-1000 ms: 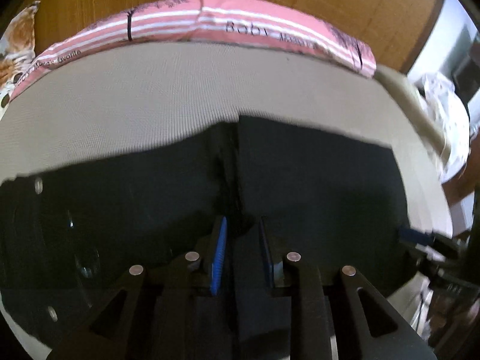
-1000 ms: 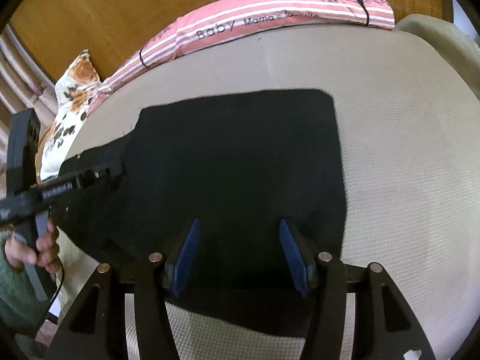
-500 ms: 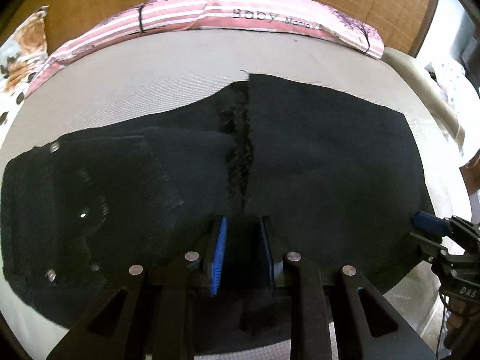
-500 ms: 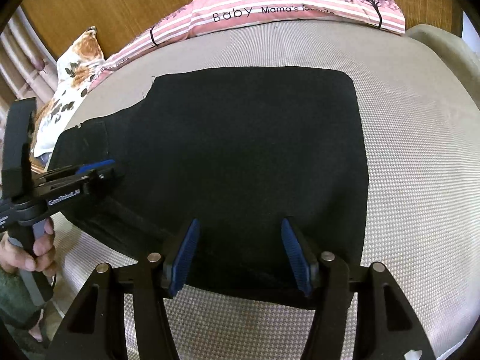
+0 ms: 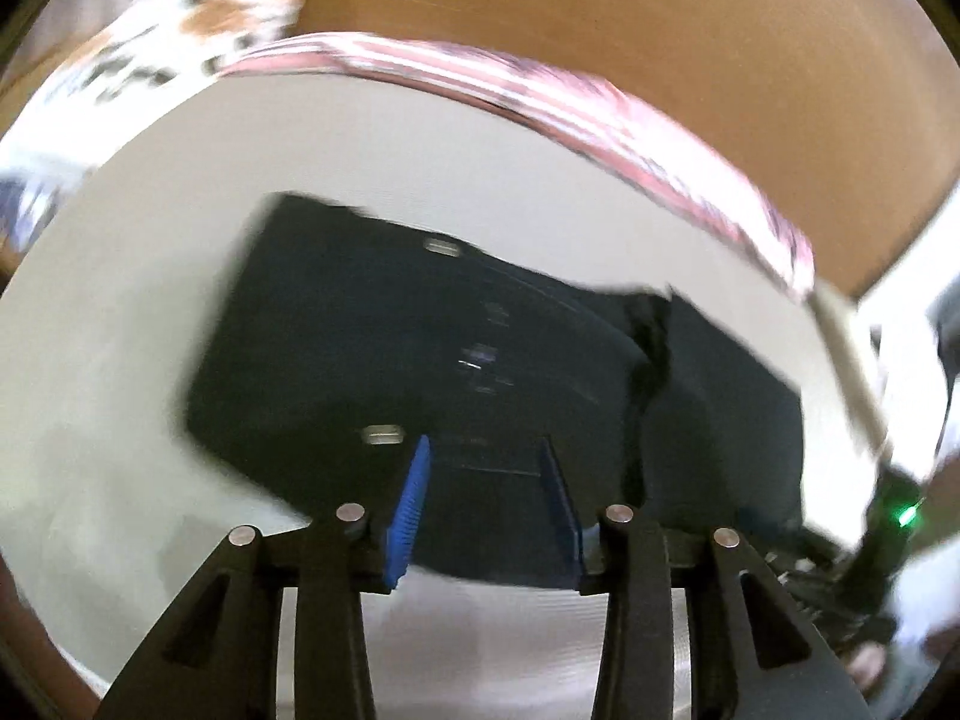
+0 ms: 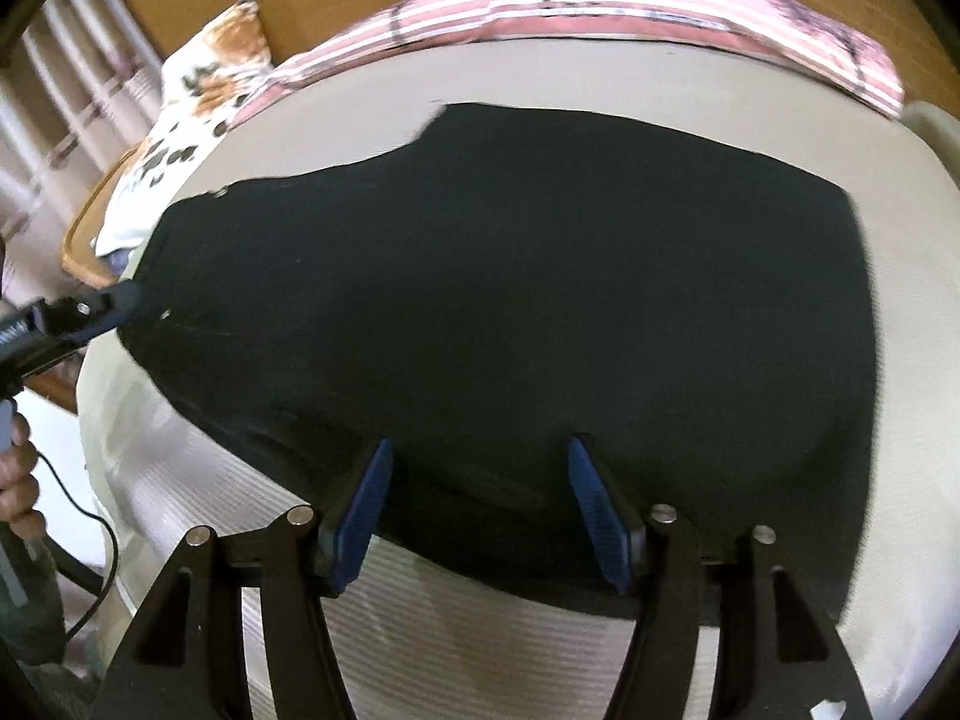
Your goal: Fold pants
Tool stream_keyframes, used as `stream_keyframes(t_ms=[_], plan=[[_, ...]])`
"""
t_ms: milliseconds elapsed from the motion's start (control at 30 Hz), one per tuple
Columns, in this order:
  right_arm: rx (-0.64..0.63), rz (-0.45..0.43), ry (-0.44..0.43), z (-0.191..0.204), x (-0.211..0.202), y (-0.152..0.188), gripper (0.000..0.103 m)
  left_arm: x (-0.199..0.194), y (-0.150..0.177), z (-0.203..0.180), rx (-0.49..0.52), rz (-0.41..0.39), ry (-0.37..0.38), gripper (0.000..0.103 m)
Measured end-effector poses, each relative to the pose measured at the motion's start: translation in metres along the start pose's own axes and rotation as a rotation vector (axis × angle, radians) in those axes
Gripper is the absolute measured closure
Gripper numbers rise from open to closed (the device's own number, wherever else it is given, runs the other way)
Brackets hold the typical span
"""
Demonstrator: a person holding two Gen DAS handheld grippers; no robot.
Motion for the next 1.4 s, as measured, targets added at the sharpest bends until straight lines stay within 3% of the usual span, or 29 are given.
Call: stream_keyframes(t_ms=[200,367,500,633,733,933,1200,1400], plan=[[-0.086,0.013,-0.042,0.046,0.014,-0.014,0.042,-0.027,0.001,0.070,-0.207,-0.038,-0.014,0.061],[-0.120,0.039,-0.111,0.078,0.018,-0.026,0.041,-0.021,0.012,0.100,-0.372,-0.022,0.072,0.061],[-0.088,0.052,-0.166,0.088,0.016,-0.034,0.040,-0.007,0.019,0.113,-0.519,-0.006,0.191,0.057],[-0.076,0.055,-0.173,0.088,0.013,-0.034,0.040,0.003,0.023,0.132,-0.613,-0.027,0.193,0.052],[-0.065,0.055,-0.171,0.085,0.012,-0.034,0.040,0.004,0.023,0.139,-0.665,-0.072,0.257,0.049],[-0.060,0.049,-0.166,0.084,0.010,-0.038,0.040,0.014,0.018,0.147,-0.690,-0.145,0.366,0.048],[-0.058,0.058,-0.167,0.087,0.013,-0.037,0.040,0.020,0.005,0.133,-0.562,-0.192,0.325,0.042],[-0.053,0.048,-0.155,0.085,0.011,-0.036,0.040,0.027,-0.001,0.135,-0.589,-0.192,0.316,0.043]])
Point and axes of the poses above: each gripper's, at about its wrist camera, not at the fingertips, and x roughly the way its jaws point, z to its left, y to its underside, the point moved 4 cm from there along x, roughly the way its jaws point, and after that the axes turned 7 degrees about y, right-handed, at the moved point
